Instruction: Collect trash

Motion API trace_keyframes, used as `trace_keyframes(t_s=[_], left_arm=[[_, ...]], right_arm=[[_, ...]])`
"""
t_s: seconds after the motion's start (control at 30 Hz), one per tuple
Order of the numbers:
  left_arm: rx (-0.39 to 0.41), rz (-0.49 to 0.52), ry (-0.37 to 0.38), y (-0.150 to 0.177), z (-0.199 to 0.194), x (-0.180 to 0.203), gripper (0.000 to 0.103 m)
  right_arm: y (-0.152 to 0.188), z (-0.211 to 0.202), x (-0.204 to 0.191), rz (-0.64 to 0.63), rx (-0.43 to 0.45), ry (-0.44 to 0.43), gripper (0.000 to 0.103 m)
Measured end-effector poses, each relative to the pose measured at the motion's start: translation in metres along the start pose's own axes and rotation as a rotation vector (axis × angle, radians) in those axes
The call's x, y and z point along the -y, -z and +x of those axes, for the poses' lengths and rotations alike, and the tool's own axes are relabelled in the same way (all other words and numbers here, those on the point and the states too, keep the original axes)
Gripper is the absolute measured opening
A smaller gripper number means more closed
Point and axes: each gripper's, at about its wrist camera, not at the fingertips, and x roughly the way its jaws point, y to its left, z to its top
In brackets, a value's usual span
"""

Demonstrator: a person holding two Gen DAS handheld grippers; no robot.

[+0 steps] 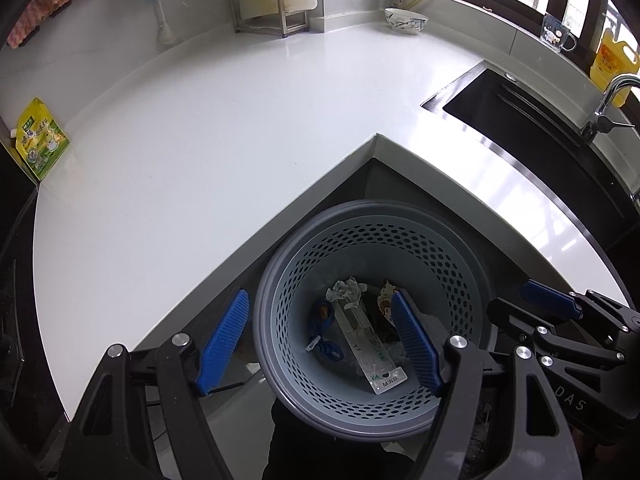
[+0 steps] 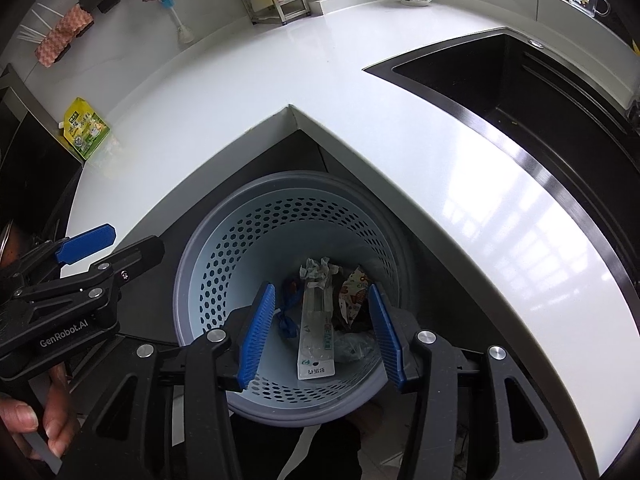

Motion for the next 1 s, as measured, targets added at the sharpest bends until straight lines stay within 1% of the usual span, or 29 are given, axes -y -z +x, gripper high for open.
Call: trace_keyframes(t_s=[0.07,0.23,0.37,0.47,0.53,0.63,0.7,0.77,1.0], left_arm=[[0.005,-0.005,-0.004,-0.001,-0.003,0.0,0.073],[0.027,-0.014,-0.01,-0.005,-0.011,0.0,0.077],[0.035,-0.015,-0.008,-0.005,-0.016,0.0,0.079],[0.042,-0.016,-0.004,-0.006,-0.019,-0.001,0.082],[0.046,-0.016,-0.004,-0.006,-0.022,-0.001,0.083],[0.053,-0.016,-0.006,-0.007,-0.025,-0.001,0.085],[0.059,-0.016,-0.006,-0.007,-0.027,-0.001,0.09],[0.062,-0.016,-0.006,-0.008,-0.029,-0.001,0.091],[0.072,-0.014,-0.013,-0.008,-0.034,-0.001,0.091]], right_arm=[[-0.001,-0.003,0.0,-0.001,0.0,0.001,0.053],[-0.002,-0.01,-0.002,-0.012,0.01,0.0,0.053],[-0.003,-0.014,-0.004,-0.034,0.021,0.002,0.057],[-0.005,-0.018,-0.003,-0.038,0.029,0.006,0.057],[-0.006,-0.021,-0.002,-0.036,0.035,0.008,0.058],[-0.008,-0.026,-0.002,-0.033,0.045,0.009,0.06],[-0.008,-0.028,-0.002,-0.035,0.05,0.011,0.061],[-0.008,-0.028,-0.002,-0.037,0.05,0.014,0.061],[-0.01,-0.031,-0.003,-0.04,0.062,0.016,0.061]])
